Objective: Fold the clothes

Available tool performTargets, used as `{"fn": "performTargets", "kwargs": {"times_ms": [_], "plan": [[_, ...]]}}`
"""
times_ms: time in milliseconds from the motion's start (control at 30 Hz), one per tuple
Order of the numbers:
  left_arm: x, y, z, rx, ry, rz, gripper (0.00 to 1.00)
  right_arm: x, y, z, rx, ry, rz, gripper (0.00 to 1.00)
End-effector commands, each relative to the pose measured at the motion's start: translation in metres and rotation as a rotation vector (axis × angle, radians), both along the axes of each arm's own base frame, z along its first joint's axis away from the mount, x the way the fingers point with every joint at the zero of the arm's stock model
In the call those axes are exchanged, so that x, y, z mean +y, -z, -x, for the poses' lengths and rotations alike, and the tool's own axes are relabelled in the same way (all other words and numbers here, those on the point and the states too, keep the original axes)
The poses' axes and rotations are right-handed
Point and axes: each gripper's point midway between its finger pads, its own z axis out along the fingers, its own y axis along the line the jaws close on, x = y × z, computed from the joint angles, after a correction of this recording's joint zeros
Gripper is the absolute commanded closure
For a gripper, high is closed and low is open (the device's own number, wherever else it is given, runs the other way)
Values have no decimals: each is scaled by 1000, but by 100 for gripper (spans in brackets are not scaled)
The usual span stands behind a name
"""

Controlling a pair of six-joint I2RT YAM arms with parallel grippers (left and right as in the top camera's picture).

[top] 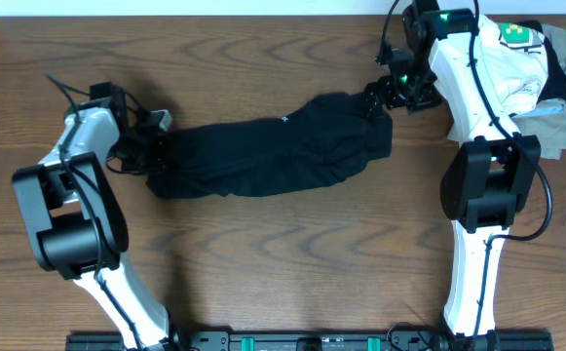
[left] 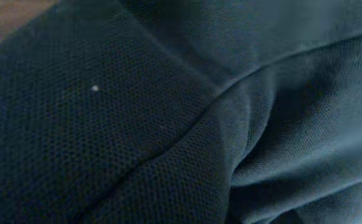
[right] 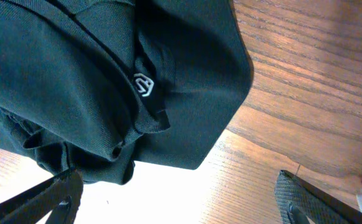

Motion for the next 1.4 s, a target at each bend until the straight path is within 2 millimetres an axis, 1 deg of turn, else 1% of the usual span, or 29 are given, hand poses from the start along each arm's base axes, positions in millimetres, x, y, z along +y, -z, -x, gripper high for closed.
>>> {"fn": "performTargets", "kwargs": {"times_ms": [0, 100, 233, 333, 433, 533, 600, 733, 800, 867, 900, 933, 967, 1133, 1200, 1233, 1367], "plan": [[44, 11, 7, 66, -162, -85, 94, 2, -16, -2, -39, -15, -6, 4], [63, 2, 5, 38, -210, -93, 94, 2, -16, -1, -35, -15, -6, 4], [93, -8, 9, 28, -295, -142, 94, 2, -16, 0, -28, -15, -5, 4], [109, -17, 10, 16, -348, -141, 94, 2, -16, 1, -25, -15, -5, 4], [113, -25, 11, 17, -366, -140, 94, 2, -16, 1, -25, -15, -5, 4], [107, -37, 8, 15, -363, -135, 94, 2, -16, 0, -28, -14, -5, 5], [94, -50, 2, -6, -364, -105, 94, 2, -16, 0, -28, -15, -6, 4], [54, -88, -14, -99, -337, 3, 94, 4, -16, -1, -34, -18, -6, 4], [37, -102, -17, -122, -326, 12, 94, 5, -16, -1, -35, -20, -6, 5], [19, -112, -20, -133, -314, 18, 94, 6, -15, -1, -34, -22, -6, 5], [6, -116, -21, -127, -321, 28, 94, 6, -15, -1, -36, -22, -6, 5], [-2, -118, -21, -121, -324, 33, 94, 6, -15, -1, -38, -22, -6, 5], [-15, -119, -22, -116, -313, 40, 94, 6, -15, -2, -40, -22, -6, 5], [-75, -119, -23, -115, -181, 51, 94, 6, -15, -3, -43, -22, -7, 5], [-95, -120, -22, -121, -129, 54, 94, 6, -15, -3, -42, -22, -7, 5], [-103, -119, -22, -124, -107, 47, 94, 6, -15, -3, -42, -22, -7, 5], [-124, -114, -24, -135, -81, 5, 94, 6, -15, -3, -42, -22, -7, 5]]}}
